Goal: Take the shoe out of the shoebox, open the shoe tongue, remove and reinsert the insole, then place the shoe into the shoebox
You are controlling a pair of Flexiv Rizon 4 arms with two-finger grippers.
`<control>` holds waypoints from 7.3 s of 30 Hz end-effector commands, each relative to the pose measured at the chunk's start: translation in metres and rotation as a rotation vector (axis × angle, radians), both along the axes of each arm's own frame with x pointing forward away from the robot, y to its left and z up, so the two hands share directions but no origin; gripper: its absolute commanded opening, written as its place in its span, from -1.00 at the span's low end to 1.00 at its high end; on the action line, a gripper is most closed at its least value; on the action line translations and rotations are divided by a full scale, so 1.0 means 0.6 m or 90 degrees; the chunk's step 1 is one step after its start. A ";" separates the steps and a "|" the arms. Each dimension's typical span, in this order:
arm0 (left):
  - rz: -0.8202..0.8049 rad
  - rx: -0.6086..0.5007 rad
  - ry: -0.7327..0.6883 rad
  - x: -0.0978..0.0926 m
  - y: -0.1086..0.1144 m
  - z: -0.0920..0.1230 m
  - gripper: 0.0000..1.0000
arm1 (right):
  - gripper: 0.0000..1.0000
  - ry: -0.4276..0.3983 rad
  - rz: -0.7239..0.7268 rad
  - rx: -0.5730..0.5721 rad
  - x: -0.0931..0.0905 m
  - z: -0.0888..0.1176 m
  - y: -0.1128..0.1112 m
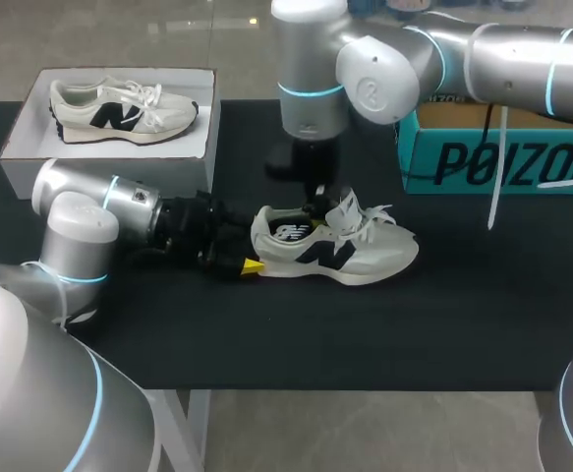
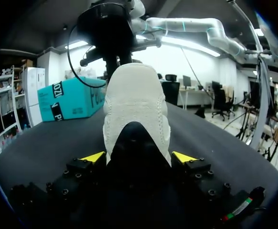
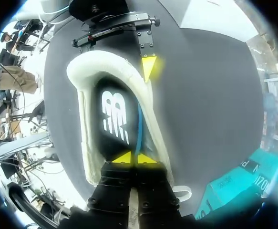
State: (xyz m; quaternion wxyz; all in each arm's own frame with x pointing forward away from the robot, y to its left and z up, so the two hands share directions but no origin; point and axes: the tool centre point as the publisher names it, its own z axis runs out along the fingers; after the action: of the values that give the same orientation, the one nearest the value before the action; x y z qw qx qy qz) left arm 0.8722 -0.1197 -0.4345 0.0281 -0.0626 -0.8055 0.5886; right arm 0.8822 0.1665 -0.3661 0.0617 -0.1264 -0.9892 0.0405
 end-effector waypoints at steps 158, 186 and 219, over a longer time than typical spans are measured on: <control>-0.001 0.002 0.000 0.000 -0.003 -0.003 -1.00 | -1.00 -0.233 -0.302 0.490 -0.217 0.630 0.078; -0.001 0.002 0.000 0.000 -0.003 -0.003 -1.00 | -1.00 -0.238 -0.345 0.501 -0.288 0.709 0.027; 0.002 0.135 -0.026 -0.010 0.025 0.014 1.00 | -1.00 -0.238 -0.345 0.501 -0.288 0.709 0.027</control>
State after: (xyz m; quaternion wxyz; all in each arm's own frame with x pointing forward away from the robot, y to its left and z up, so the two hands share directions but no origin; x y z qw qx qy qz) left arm 0.8704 -0.1096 -0.4331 0.0193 -0.0711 -0.8541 0.5149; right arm 0.7082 0.1806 0.0590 -0.0656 -0.3498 -0.8550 -0.3772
